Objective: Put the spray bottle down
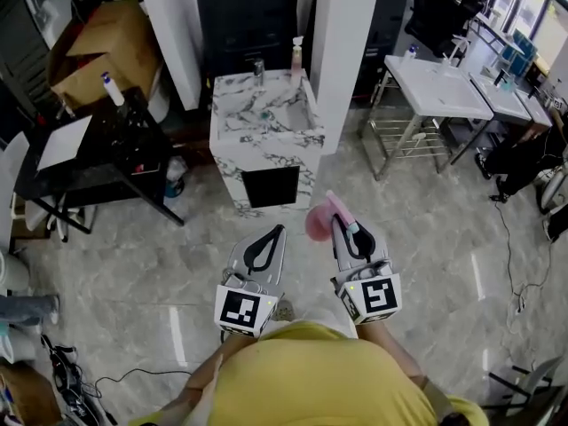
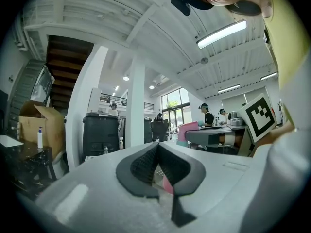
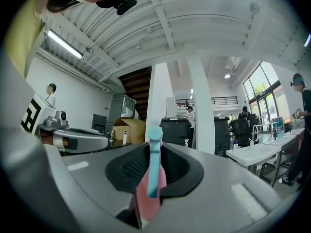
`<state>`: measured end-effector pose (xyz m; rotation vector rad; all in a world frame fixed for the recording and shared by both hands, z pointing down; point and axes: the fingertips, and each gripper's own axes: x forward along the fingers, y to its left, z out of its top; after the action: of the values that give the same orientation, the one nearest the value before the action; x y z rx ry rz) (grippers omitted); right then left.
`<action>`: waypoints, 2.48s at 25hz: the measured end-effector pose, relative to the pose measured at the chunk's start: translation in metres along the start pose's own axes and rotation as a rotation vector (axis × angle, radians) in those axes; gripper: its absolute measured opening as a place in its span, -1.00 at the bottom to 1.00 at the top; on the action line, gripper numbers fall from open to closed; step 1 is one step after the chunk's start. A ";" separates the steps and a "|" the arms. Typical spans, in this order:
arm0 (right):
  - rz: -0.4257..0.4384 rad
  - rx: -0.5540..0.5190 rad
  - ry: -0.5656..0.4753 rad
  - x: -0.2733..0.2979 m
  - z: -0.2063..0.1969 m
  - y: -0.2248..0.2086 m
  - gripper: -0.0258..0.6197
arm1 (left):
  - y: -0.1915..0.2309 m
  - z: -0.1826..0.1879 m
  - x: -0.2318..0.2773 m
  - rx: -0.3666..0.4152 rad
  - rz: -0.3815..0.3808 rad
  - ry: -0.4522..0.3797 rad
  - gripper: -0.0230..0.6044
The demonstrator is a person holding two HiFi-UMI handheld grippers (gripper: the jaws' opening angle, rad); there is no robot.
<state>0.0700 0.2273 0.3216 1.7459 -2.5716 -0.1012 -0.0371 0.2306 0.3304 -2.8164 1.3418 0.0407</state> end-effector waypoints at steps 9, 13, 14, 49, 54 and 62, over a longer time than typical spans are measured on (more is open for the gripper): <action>-0.018 -0.010 -0.005 0.054 -0.007 -0.017 -0.73 | 0.045 -0.014 0.030 -0.046 0.008 0.020 -0.92; -0.014 -0.016 -0.030 0.084 -0.007 -0.027 -0.73 | 0.068 -0.015 0.050 -0.023 0.016 -0.007 -0.92; -0.012 -0.019 -0.038 0.092 -0.008 -0.030 -0.73 | 0.074 -0.016 0.056 -0.020 0.016 -0.007 -0.92; 0.163 -0.037 -0.023 0.504 -0.049 -0.214 -0.73 | 0.316 -0.043 0.404 -0.030 0.093 0.029 -0.92; 0.150 -0.023 -0.018 0.518 -0.053 -0.212 -0.73 | 0.328 -0.044 0.417 -0.014 0.067 0.031 -0.92; 0.126 -0.028 0.037 0.547 -0.060 -0.220 -0.73 | 0.349 -0.043 0.447 -0.022 0.013 0.060 -0.92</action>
<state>0.0755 -0.3642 0.3602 1.5573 -2.6321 -0.0997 -0.0265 -0.3375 0.3553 -2.8493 1.3804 -0.0292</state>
